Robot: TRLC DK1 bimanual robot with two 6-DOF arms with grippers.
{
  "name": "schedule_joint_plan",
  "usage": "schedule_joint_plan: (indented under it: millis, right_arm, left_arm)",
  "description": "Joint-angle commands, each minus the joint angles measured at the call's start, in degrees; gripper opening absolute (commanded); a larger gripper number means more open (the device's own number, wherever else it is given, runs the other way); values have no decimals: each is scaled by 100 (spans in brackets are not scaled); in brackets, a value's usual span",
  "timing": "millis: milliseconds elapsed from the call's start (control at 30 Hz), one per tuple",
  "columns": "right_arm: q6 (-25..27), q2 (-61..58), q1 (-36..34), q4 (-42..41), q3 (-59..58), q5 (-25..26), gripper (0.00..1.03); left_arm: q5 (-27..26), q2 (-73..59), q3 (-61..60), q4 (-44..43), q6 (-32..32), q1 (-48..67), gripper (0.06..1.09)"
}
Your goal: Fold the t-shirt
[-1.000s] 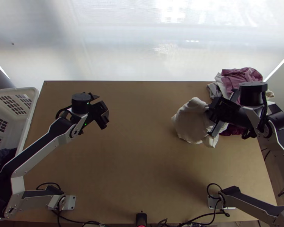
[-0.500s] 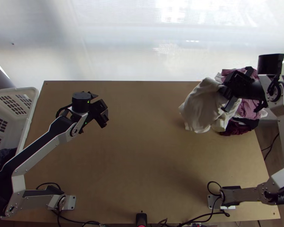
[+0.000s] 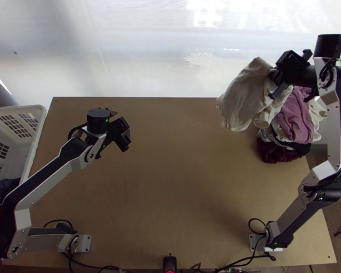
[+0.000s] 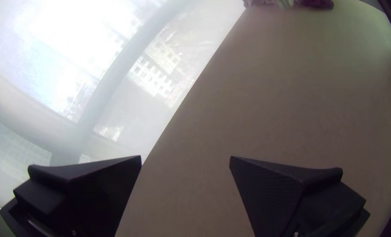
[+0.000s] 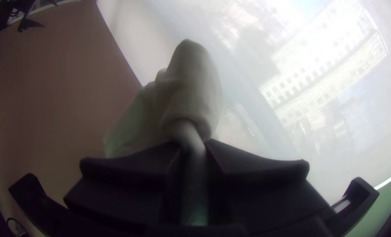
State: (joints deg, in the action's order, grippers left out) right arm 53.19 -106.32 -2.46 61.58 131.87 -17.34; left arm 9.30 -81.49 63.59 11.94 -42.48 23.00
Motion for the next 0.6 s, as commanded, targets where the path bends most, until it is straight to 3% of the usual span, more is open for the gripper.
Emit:
schedule_joint_plan:
  millis: [0, 200, 567]
  right_arm:
    - [-300, -644, -167, -604, 453, 249, 3]
    - [-643, -1145, -633, -1597, 453, 943, 3]
    - [-1838, -1189, -1890, -1509, 234, 1339, 3]
  left_arm:
    - [28, 19, 83, 98, -15, -59, 103]
    - [28, 28, 57, 115, -6, -50, 103]
    - [63, 107, -49, 150, 20, -33, 103]
